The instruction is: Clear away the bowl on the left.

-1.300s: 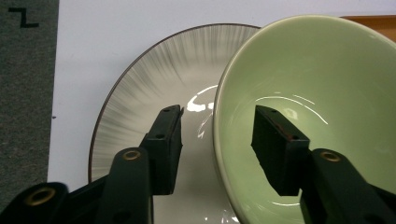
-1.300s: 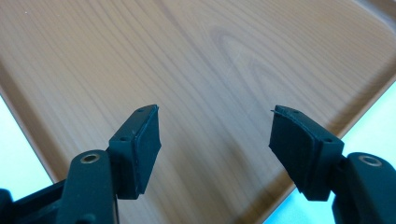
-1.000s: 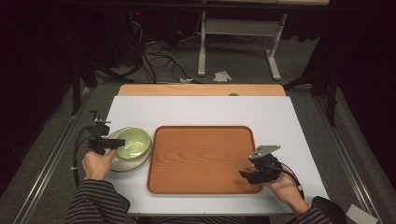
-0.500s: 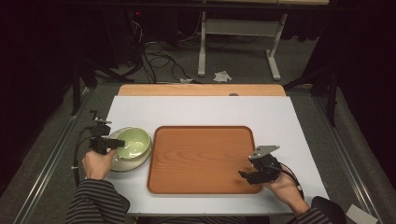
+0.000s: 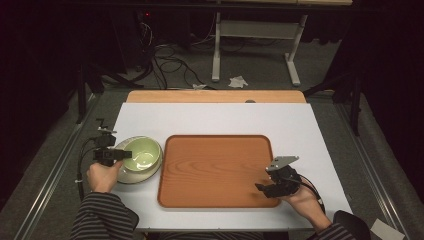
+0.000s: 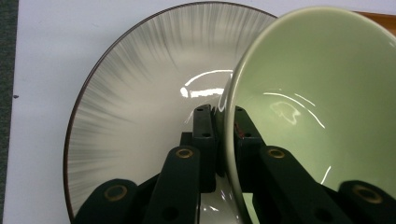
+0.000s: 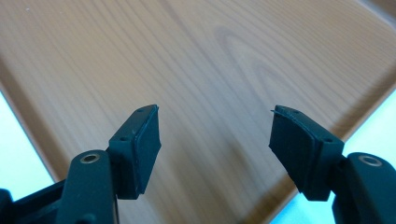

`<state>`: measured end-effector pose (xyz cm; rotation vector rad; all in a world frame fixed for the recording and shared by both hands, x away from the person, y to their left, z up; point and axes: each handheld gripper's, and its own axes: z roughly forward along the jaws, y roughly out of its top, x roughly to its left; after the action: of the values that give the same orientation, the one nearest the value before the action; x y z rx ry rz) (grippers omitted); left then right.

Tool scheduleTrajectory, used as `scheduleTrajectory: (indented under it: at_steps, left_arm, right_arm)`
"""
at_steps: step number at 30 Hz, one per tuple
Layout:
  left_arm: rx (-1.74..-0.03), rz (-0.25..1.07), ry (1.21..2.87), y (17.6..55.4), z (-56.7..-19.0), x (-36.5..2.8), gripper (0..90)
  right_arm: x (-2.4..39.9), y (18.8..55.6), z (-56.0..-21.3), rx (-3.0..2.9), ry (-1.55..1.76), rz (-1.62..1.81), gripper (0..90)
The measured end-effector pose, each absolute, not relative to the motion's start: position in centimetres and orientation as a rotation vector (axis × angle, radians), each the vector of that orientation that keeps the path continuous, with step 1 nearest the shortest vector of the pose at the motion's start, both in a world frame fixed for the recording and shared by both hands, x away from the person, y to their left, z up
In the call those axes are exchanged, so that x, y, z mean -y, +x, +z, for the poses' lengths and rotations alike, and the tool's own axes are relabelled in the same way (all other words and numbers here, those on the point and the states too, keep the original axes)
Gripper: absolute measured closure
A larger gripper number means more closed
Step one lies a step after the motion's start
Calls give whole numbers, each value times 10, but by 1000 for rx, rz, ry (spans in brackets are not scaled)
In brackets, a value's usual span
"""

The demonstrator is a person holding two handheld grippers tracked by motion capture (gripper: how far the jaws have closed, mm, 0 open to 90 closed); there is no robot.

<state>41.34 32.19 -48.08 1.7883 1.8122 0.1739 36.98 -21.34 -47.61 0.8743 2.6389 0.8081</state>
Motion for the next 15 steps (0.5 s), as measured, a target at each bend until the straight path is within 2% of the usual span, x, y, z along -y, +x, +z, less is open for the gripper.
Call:
scheduleTrajectory:
  at_steps: [15]
  left_arm:
    - [-1815, 183, 1771, 414, -478, -324, 838]
  right_arm:
    - [216, 371, -476, -2633, 876, 808, 350]
